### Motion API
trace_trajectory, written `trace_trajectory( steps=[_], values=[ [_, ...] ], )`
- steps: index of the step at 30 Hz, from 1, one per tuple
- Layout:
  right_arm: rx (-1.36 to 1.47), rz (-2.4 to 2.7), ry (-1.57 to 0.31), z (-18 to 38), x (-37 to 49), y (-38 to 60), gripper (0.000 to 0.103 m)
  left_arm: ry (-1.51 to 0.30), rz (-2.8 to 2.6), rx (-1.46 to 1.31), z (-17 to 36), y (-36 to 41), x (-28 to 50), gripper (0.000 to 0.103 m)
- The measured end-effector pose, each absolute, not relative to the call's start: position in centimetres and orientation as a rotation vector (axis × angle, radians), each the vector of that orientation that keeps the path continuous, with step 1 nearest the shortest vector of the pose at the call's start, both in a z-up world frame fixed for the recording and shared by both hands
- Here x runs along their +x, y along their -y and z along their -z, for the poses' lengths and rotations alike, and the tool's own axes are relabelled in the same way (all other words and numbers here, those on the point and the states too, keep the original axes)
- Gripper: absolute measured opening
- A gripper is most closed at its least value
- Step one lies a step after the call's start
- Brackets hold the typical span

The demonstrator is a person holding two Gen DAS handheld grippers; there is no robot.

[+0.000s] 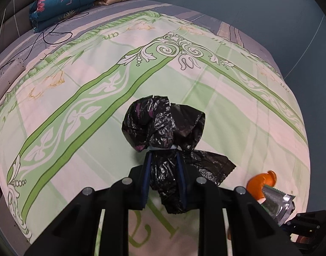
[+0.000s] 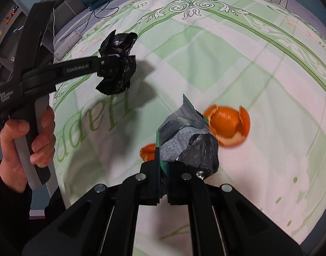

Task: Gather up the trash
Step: 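Lift the wrapper and black bag and carry both over the yellow-rimmed bin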

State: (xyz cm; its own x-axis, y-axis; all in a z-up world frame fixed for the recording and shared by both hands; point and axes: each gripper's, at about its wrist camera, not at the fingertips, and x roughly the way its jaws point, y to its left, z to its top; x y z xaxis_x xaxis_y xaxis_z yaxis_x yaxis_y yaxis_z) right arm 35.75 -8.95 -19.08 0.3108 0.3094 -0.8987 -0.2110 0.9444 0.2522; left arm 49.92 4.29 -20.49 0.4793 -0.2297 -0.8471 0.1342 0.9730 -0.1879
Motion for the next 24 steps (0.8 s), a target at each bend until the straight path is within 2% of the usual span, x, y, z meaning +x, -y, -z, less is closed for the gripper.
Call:
trace_trajectory(
  steps=[11,24],
  values=[
    [0.144,-0.376,-1.169,16.3,29.4,10.9,0.003,-0.994,0.241,-0.112,15.5,-3.1,44.6,0.021],
    [0.144,-0.28,-1.004,8.4,22.2,16.1,0.003,-0.888,0.331,-0.11,9.4,-0.5,37.3,0.021]
  ],
)
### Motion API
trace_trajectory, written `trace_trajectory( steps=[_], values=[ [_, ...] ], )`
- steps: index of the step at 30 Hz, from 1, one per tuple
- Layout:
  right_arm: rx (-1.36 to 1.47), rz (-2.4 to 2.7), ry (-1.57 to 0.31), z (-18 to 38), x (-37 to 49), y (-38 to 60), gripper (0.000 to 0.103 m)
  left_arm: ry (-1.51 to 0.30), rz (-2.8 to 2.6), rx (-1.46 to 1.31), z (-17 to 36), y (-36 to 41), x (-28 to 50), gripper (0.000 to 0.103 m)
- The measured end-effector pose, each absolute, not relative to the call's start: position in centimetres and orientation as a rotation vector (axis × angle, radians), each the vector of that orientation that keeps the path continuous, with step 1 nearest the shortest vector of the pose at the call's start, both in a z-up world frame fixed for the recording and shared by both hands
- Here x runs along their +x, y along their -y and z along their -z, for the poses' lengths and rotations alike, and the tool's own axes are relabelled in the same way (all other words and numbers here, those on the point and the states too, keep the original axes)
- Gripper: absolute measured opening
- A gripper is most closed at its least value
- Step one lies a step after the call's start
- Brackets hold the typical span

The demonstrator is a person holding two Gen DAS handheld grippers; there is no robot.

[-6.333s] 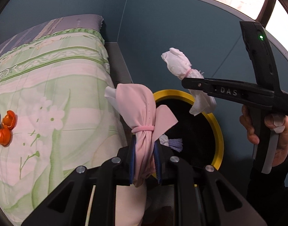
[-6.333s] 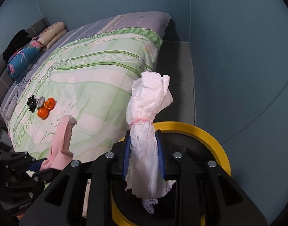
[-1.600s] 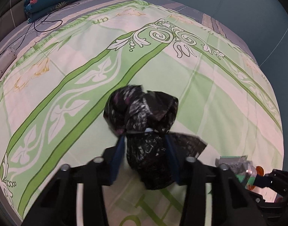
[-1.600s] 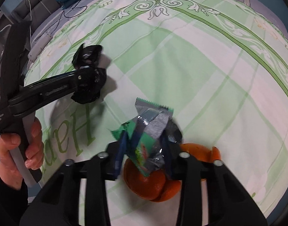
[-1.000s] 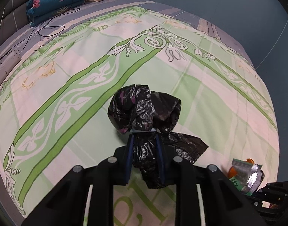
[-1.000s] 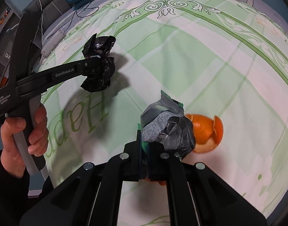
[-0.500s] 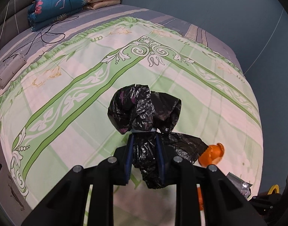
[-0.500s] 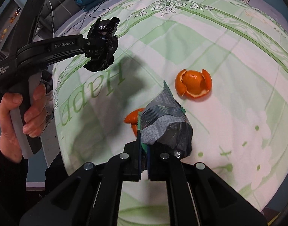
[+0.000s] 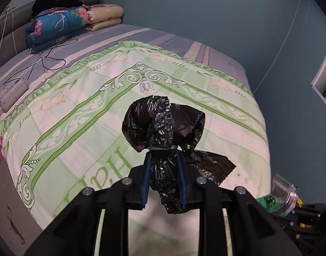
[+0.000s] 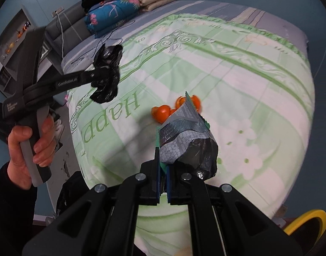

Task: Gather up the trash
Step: 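Lift the wrapper and black bag and carry both over the yellow-rimmed bin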

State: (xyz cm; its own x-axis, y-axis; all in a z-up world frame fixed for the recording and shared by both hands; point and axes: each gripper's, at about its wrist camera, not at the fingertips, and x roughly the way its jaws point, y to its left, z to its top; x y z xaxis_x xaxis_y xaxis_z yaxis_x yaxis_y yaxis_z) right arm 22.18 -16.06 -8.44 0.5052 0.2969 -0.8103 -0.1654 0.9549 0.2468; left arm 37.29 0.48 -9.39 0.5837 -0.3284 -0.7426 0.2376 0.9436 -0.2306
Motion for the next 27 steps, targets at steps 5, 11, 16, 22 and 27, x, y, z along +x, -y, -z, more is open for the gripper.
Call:
trace_trajectory(
  steps=[5,11,16,22,27],
  values=[
    [0.153,-0.207,-0.957,6.4,19.3,19.8,0.003,-0.878,0.416,-0.12,8.1,1.4,34.1,0.021],
    [0.181,-0.097,-0.901,4.4,15.2,24.7,0.003,-0.865,0.537,-0.098,7.1,5.0,30.5,0.021],
    [0.21,-0.012,-0.865,3.4,11.8,28.5,0.003,-0.858,0.649,-0.055,6.6,9.1,27.4,0.021],
    [0.251,0.092,-0.846,2.9,8.0,32.7,0.003,-0.873,0.777,-0.009,6.9,14.3,24.0,0.021],
    [0.297,0.155,-0.837,3.2,5.4,35.6,0.003,-0.901,0.851,0.024,7.7,17.9,22.1,0.021]
  ],
)
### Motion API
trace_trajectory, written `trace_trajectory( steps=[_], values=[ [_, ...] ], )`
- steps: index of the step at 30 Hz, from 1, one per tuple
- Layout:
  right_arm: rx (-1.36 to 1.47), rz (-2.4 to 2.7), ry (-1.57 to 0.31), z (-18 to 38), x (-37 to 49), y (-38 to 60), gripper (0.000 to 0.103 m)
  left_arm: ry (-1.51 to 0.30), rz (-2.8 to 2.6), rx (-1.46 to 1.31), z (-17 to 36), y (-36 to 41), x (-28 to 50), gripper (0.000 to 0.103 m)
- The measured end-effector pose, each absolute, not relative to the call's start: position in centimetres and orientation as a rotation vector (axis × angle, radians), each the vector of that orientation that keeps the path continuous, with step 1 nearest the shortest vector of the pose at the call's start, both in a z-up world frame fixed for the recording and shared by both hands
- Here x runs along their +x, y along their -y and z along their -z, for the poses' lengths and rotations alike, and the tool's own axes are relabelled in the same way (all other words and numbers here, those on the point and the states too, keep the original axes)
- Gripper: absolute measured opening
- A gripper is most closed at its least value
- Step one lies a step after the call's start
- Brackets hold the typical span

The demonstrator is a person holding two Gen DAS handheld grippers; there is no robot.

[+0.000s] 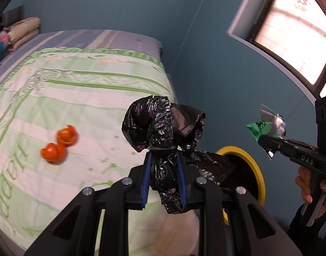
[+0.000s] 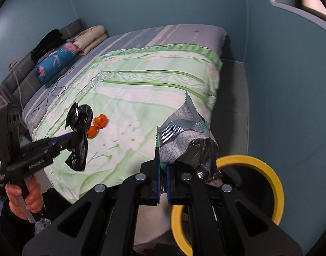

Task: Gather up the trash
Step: 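Lift the wrapper and black bag and carry both over the yellow-rimmed bin, then open both tools to drop the wrapper and black bag into the bin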

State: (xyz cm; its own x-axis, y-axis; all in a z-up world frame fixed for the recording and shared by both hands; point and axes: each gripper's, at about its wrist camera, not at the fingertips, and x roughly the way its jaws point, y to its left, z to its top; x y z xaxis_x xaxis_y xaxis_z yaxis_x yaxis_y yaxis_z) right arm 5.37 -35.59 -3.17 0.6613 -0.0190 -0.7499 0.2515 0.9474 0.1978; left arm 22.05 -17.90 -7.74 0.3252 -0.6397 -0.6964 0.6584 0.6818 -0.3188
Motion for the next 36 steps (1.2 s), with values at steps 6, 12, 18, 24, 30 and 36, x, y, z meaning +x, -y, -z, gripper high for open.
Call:
trace_trajectory(
  steps=[6,12,18,24,30,36],
  values=[
    [0.334,0.211,-0.84,3.8,3.0,37.8,0.003,-0.924,0.93,0.057,8.4,22.0,19.5,0.021],
    [0.377,0.261,-0.844,4.9,1.2,39.9,0.003,-0.956,0.995,0.09,9.9,25.2,17.6,0.021],
    [0.441,0.299,-0.867,7.0,0.1,42.1,0.003,-0.983,1.028,0.13,11.3,27.4,15.9,0.021],
    [0.503,0.333,-0.888,9.4,-0.6,44.2,0.003,-1.018,1.061,0.158,12.8,29.3,14.9,0.021],
    [0.544,0.337,-0.92,11.4,-0.9,45.3,0.003,-1.036,1.087,0.199,14.0,31.0,13.7,0.021],
    [0.591,0.314,-0.971,13.5,-0.9,46.1,0.004,-1.054,1.107,0.246,15.2,33.1,13.7,0.022]
  ],
)
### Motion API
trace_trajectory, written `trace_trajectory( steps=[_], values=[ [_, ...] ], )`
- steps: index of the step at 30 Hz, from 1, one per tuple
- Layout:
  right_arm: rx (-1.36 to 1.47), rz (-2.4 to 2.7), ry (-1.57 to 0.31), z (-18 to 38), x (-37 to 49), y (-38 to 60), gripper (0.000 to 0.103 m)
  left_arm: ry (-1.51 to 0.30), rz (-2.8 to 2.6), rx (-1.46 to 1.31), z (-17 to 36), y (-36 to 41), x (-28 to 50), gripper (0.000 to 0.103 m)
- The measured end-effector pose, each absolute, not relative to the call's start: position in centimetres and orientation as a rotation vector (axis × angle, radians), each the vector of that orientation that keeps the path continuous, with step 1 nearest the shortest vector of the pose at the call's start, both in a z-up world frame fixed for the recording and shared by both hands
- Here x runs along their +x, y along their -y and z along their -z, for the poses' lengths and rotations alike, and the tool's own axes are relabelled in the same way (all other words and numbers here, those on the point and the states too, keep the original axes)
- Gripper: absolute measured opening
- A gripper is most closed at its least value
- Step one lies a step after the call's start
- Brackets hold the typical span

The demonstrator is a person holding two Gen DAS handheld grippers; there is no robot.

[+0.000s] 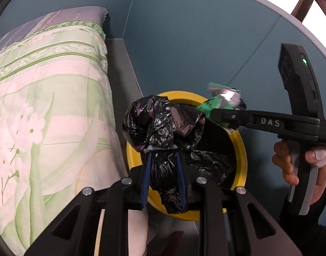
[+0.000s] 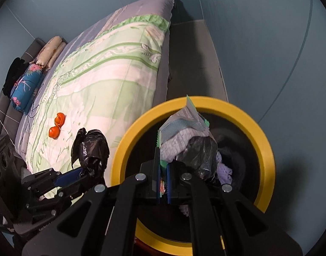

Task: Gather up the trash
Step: 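Open both tools to drop the wrapper and black bag into the bin, then move both open tools back over the orange peels on the bed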

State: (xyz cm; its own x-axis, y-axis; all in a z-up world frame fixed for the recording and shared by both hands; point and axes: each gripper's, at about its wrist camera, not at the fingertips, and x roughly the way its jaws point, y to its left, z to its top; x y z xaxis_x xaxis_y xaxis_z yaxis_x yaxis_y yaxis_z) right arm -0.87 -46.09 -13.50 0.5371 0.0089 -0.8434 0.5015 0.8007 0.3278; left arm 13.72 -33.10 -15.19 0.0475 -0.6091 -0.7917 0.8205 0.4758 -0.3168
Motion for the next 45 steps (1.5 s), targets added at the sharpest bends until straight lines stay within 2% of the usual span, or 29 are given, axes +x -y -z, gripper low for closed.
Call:
trace_trajectory(
  steps=[10,17,21,27,29,31,33,41,45],
  values=[
    [0.628,0.319,-0.974,14.2,-1.5,47.2,0.004,-1.063,1.132,0.274,16.4,34.9,13.0,0.023],
    [0.638,0.346,-0.942,13.5,-2.0,48.0,0.005,-1.04,1.139,0.253,16.1,34.0,12.8,0.053],
    [0.633,0.347,-0.921,12.6,-1.9,47.9,0.005,-1.024,1.102,0.24,15.3,32.6,14.1,0.06],
    [0.585,0.296,-0.902,11.0,0.7,45.8,0.005,-0.954,0.975,0.234,12.6,28.2,17.6,0.062],
    [0.564,0.268,-0.905,10.6,2.2,44.7,0.009,-0.936,0.917,0.222,11.7,26.1,19.2,0.063],
    [0.545,0.23,-0.906,10.1,4.0,43.2,0.027,-0.927,0.852,0.2,11.0,23.4,21.2,0.063],
    [0.518,0.201,-0.905,9.6,5.9,41.7,0.037,-0.917,0.798,0.18,10.4,20.9,22.8,0.063],
    [0.422,0.044,-0.96,9.2,14.8,34.2,0.037,-0.911,0.605,0.096,10.1,11.6,29.3,0.063],
    [0.411,-0.046,-1.002,9.8,19.5,30.6,0.038,-0.934,0.538,0.056,11.6,8.0,31.9,0.063]
  ],
)
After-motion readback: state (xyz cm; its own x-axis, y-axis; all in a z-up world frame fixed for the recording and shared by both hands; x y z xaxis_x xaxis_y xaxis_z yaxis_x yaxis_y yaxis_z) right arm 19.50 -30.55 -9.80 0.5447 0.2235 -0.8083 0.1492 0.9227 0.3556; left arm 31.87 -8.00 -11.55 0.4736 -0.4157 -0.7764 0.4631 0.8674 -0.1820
